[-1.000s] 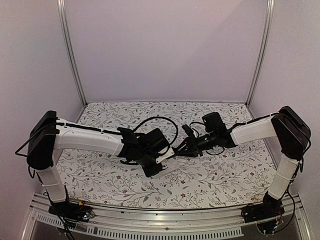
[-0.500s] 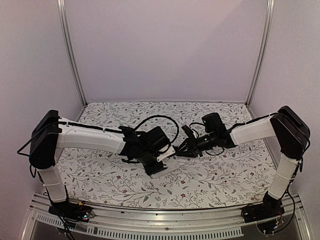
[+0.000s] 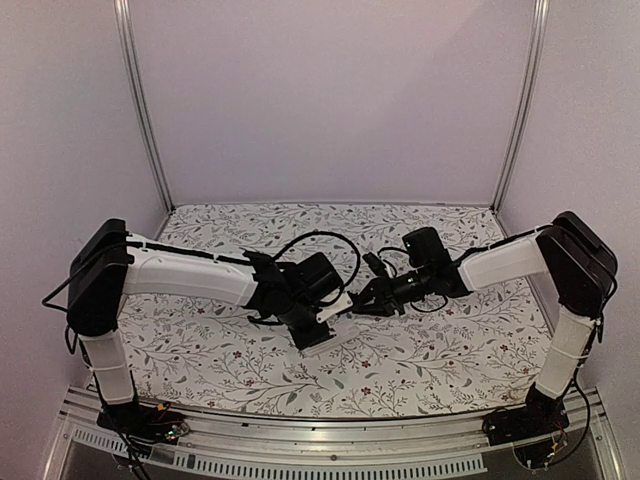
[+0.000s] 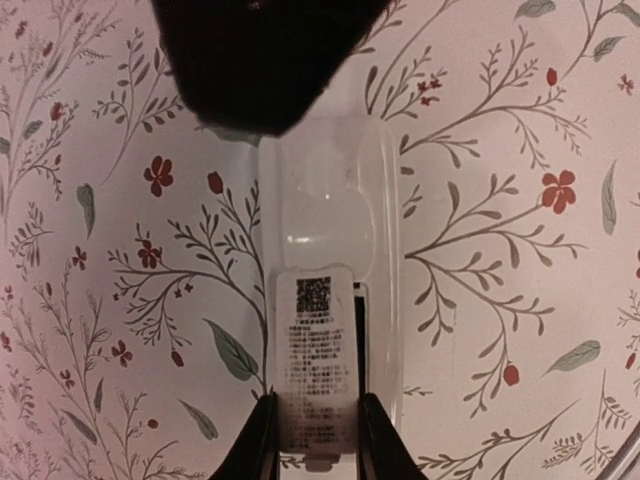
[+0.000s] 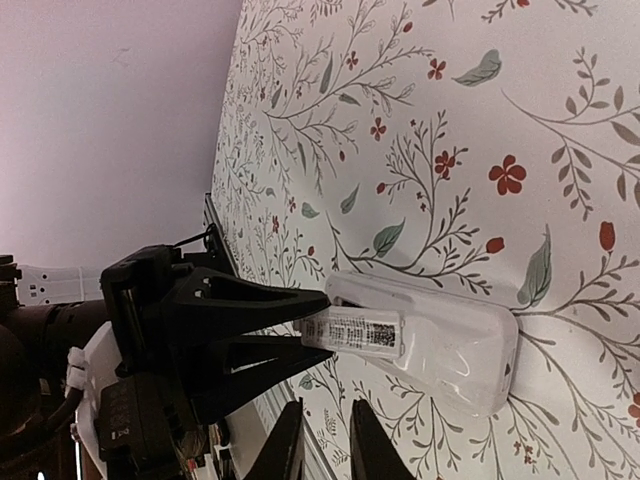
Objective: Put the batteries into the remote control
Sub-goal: Load the battery cover onto the remote control without the battery cover.
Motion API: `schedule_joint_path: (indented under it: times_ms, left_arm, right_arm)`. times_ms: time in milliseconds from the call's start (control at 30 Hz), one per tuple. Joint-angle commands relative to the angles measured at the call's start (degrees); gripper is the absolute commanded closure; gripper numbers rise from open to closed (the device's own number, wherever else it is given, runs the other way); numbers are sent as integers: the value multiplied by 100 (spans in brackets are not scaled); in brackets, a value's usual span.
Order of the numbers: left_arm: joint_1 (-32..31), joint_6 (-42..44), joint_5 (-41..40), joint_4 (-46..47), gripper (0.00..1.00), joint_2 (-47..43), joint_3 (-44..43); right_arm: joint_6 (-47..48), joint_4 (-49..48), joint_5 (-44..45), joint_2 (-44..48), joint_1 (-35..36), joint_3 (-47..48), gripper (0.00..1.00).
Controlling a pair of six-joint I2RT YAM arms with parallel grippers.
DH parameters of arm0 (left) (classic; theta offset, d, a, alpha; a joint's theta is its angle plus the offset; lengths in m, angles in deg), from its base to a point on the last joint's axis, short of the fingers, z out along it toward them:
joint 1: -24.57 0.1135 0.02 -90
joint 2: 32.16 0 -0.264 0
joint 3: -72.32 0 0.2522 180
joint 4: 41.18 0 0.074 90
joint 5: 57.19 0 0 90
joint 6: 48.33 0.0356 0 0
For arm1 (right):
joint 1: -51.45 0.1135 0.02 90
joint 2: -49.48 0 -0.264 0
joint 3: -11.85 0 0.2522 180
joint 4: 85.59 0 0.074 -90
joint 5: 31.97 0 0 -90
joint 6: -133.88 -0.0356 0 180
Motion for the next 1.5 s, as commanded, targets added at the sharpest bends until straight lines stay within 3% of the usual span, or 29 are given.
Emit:
schedule_joint_path:
  times_ms: [0,967,1467]
  left_arm:
    - [76,68,149,-87,82,-117,51]
    - [103,89,227,-122,85,-298,304]
    - [94,139,187,9,84,-111,30]
  right_arm:
    - [-39,-92,-93,-166,-38,-56,84]
    - [-71,-114,-111,-212,-30,-32,88]
    - [-71,-123,-137,-223,-28,-38,88]
